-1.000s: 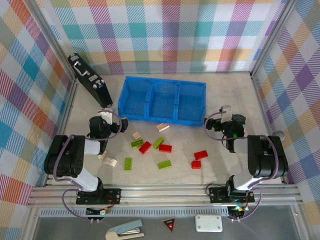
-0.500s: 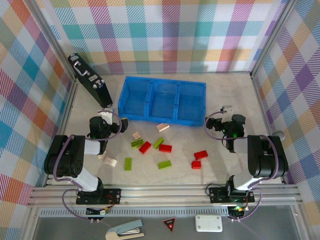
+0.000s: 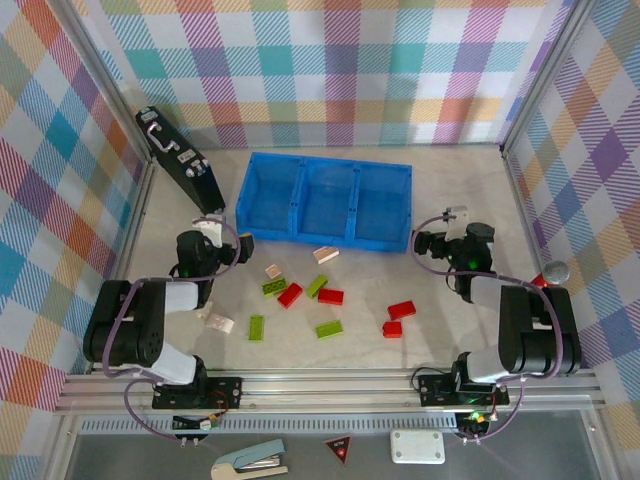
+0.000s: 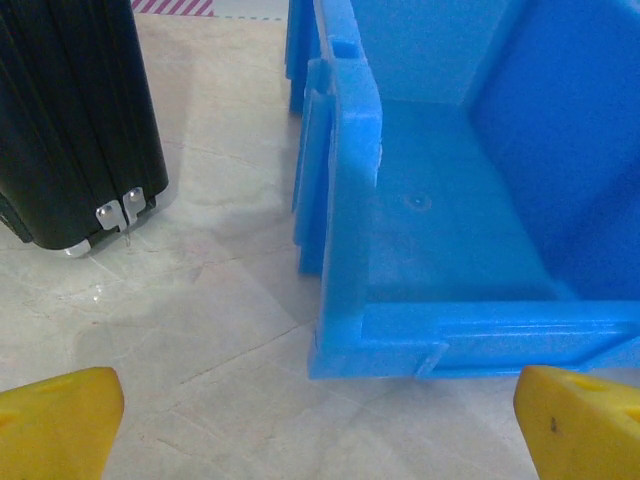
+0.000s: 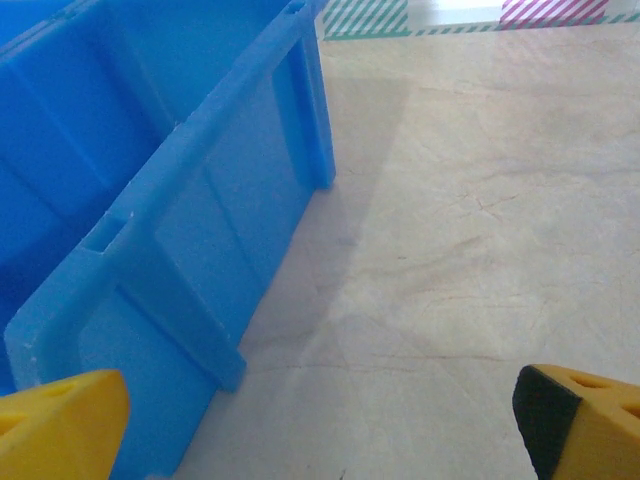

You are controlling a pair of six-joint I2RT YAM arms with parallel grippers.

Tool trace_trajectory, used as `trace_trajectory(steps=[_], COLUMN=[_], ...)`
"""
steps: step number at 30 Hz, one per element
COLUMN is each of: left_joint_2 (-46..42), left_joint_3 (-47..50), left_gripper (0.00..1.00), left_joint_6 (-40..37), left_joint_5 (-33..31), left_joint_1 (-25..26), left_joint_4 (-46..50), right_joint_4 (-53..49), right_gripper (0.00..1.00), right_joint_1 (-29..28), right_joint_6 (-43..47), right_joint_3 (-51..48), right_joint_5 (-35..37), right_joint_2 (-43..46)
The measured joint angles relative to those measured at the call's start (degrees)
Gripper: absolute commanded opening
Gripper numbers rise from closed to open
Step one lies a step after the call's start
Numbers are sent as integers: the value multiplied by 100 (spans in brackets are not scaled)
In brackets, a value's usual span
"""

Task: Sort the legos into containers by color
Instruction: Pick up the lego from the bottom-center of the table.

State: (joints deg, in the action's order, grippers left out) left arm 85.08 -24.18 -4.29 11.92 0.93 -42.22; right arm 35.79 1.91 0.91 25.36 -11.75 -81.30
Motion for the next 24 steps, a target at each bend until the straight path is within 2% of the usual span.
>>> trace_trajectory(steps=[5,13,24], left_joint_2=[-407,-1025,-1733], left_joint_3=[-184,-643,-1620], left_gripper=[100,100,100], left_joint_6=[61,404,1169], left_joint_5=[-293,-1069,-1338], left_joint_1=[28,225,361], left_joint_4=[614,2188,4723], right_joint_4=[-575,-2124,-4621], right_gripper=[99,100,95], right_joint_1=[-46,-232,-457], right_joint_6=[-17,-286,-1115], right_joint_3=[76,522,1150], right_joint_5=[70,142,262], right_joint_2=[332,1147,1923])
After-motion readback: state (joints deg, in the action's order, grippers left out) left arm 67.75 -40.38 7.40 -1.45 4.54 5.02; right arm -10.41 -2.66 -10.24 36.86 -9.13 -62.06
